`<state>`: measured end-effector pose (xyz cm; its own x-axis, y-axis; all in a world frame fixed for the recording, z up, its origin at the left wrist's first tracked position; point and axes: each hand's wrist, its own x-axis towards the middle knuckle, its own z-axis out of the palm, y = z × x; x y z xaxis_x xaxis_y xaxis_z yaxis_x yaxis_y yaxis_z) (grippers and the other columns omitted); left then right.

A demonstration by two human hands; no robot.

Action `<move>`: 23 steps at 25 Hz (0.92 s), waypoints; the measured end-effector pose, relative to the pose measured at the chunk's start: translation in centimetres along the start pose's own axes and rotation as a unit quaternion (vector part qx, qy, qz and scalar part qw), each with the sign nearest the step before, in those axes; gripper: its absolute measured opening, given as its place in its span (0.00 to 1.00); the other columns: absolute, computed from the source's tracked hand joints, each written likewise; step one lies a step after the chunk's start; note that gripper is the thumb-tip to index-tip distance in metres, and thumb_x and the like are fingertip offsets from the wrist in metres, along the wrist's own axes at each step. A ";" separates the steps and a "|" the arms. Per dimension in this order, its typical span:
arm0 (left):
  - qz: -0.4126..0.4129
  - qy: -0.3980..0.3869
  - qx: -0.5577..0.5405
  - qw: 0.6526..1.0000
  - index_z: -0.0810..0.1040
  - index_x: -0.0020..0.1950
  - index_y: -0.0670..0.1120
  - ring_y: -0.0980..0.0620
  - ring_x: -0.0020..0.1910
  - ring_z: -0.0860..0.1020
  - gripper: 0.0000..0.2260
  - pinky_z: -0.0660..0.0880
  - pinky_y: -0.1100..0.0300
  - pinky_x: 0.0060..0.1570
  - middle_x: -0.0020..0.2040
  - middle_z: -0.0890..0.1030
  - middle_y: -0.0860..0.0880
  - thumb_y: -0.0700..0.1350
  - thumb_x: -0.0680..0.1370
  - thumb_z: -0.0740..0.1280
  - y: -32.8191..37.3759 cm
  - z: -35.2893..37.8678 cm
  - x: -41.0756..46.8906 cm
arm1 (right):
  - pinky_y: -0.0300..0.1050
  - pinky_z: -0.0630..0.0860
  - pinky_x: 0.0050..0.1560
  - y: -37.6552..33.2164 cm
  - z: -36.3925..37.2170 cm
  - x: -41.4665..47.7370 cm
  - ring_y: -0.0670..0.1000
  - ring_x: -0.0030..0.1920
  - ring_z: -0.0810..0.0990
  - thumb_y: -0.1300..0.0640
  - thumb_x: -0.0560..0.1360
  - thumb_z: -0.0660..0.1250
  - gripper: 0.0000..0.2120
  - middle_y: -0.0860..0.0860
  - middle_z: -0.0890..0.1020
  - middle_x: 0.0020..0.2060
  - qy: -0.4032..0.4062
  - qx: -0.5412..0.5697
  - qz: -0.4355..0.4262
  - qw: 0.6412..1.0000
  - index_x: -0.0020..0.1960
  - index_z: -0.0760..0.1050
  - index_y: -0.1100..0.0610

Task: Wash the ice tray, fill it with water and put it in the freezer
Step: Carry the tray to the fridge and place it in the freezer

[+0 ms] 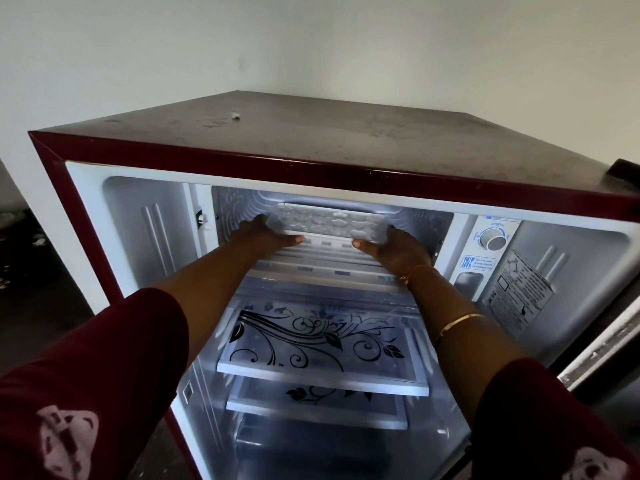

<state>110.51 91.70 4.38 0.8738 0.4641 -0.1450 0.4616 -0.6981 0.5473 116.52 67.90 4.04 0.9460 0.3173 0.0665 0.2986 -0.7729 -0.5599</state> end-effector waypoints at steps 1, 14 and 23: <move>-0.001 -0.001 0.008 1.000 0.48 0.76 0.48 0.39 0.75 0.52 0.50 0.55 0.46 0.73 0.77 0.51 0.41 0.69 0.65 0.67 0.0 0.0 0.1 | 0.53 0.75 0.59 -0.1 0.0 0.0 0.56 0.57 0.78 0.21 0.55 0.56 0.49 0.54 0.80 0.59 0.000 -0.004 0.002 1.000 0.65 0.71 0.53; -0.010 -0.041 0.025 0.999 0.43 0.76 0.48 0.39 0.76 0.47 0.49 0.51 0.46 0.74 0.77 0.45 0.40 0.69 0.67 0.65 0.3 -0.3 1.1 | 0.55 0.72 0.63 0.7 0.6 1.9 0.55 0.61 0.76 0.14 0.46 0.47 0.61 0.51 0.78 0.63 -0.007 -0.025 0.024 0.999 0.68 0.67 0.50; -0.034 -0.016 0.033 0.999 0.50 0.76 0.44 0.36 0.74 0.53 0.53 0.55 0.42 0.72 0.76 0.51 0.38 0.73 0.62 0.65 0.7 0.6 2.2 | 0.57 0.73 0.60 -0.4 0.6 0.9 0.59 0.61 0.76 0.19 0.55 0.51 0.53 0.55 0.77 0.62 0.030 -0.050 0.059 0.997 0.69 0.64 0.53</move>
<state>112.89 91.92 4.00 0.8439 0.4950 -0.2066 0.5283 -0.7001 0.4805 117.22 68.81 3.85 0.9802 0.1900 0.0560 0.1932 -0.8545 -0.4822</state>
